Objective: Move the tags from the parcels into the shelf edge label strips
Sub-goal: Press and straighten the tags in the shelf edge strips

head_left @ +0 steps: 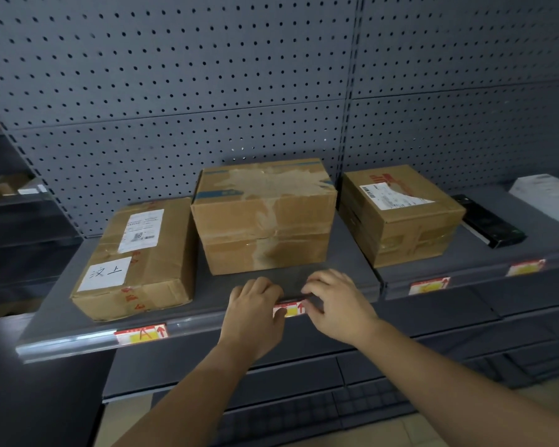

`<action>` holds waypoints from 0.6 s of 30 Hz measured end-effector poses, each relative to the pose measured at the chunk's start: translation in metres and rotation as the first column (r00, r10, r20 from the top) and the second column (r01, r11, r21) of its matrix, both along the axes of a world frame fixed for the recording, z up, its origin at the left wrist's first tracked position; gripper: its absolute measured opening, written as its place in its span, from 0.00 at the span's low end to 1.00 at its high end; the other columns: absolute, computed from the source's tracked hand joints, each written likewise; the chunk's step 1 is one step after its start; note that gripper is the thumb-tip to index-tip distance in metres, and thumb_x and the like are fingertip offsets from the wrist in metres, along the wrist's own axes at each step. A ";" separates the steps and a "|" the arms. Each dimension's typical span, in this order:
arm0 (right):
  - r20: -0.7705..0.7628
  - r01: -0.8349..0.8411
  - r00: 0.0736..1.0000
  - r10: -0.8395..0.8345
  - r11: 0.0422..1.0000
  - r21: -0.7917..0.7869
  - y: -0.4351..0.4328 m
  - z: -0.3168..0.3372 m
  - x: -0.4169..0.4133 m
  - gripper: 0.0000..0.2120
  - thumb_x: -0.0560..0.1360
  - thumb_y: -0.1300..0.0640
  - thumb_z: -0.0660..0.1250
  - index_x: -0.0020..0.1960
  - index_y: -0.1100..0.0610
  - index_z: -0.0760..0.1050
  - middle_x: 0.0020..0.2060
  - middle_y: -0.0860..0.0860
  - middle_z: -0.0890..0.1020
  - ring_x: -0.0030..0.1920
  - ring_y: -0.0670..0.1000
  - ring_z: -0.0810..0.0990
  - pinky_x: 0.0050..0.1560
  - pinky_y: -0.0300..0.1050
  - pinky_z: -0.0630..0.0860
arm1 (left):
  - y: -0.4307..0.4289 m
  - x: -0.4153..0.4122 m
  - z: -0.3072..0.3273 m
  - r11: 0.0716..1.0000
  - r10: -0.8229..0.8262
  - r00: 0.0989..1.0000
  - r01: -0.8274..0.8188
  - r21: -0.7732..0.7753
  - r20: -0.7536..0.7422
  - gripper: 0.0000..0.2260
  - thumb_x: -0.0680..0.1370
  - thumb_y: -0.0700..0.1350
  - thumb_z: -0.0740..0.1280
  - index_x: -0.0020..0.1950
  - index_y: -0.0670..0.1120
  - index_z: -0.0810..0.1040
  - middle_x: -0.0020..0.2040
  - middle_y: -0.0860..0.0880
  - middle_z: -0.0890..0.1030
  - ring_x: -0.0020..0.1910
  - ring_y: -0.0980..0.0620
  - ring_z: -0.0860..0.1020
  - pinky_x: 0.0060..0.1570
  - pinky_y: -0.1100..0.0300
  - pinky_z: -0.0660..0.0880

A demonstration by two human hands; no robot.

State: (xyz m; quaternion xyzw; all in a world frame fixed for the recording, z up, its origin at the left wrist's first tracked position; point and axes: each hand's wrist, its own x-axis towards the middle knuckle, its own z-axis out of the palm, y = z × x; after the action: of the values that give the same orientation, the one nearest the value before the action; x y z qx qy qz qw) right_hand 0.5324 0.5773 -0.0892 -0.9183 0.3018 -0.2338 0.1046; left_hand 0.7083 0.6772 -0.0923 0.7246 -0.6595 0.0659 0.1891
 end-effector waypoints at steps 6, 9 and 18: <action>-0.094 0.085 0.992 -0.085 0.996 -0.012 -0.020 0.025 -0.052 0.13 0.78 0.51 0.65 0.60 0.53 0.80 0.60 0.48 0.78 0.62 0.52 0.73 0.64 0.48 0.66 | -0.038 -0.055 0.024 0.995 -0.098 0.993 0.099 0.002 -0.057 0.07 0.76 0.51 0.65 0.51 0.52 0.74 0.51 0.53 0.75 0.53 0.50 0.73 0.51 0.55 0.70; -0.084 0.115 0.989 -0.119 0.992 -0.049 -0.042 0.034 -0.090 0.10 0.75 0.52 0.67 0.53 0.53 0.82 0.51 0.48 0.81 0.55 0.53 0.77 0.57 0.49 0.73 | -0.061 -0.088 0.027 0.993 -0.117 0.991 0.116 -0.015 -0.058 0.06 0.77 0.52 0.64 0.50 0.52 0.74 0.52 0.53 0.74 0.53 0.51 0.73 0.51 0.56 0.70; -0.111 0.055 0.992 -0.056 0.998 -0.011 -0.118 0.031 -0.207 0.06 0.75 0.54 0.68 0.48 0.53 0.83 0.46 0.48 0.81 0.49 0.52 0.78 0.52 0.48 0.76 | -0.119 -0.195 0.013 0.997 -0.083 0.997 0.083 0.003 0.004 0.03 0.73 0.48 0.66 0.43 0.55 0.79 0.45 0.54 0.75 0.44 0.50 0.75 0.40 0.56 0.70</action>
State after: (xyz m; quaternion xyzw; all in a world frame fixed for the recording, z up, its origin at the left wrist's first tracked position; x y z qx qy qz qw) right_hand 0.3256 0.4592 -0.0586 -0.9216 0.3315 -0.1862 0.0776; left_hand 0.5128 0.5585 -0.0797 0.6968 -0.6894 0.0586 0.1893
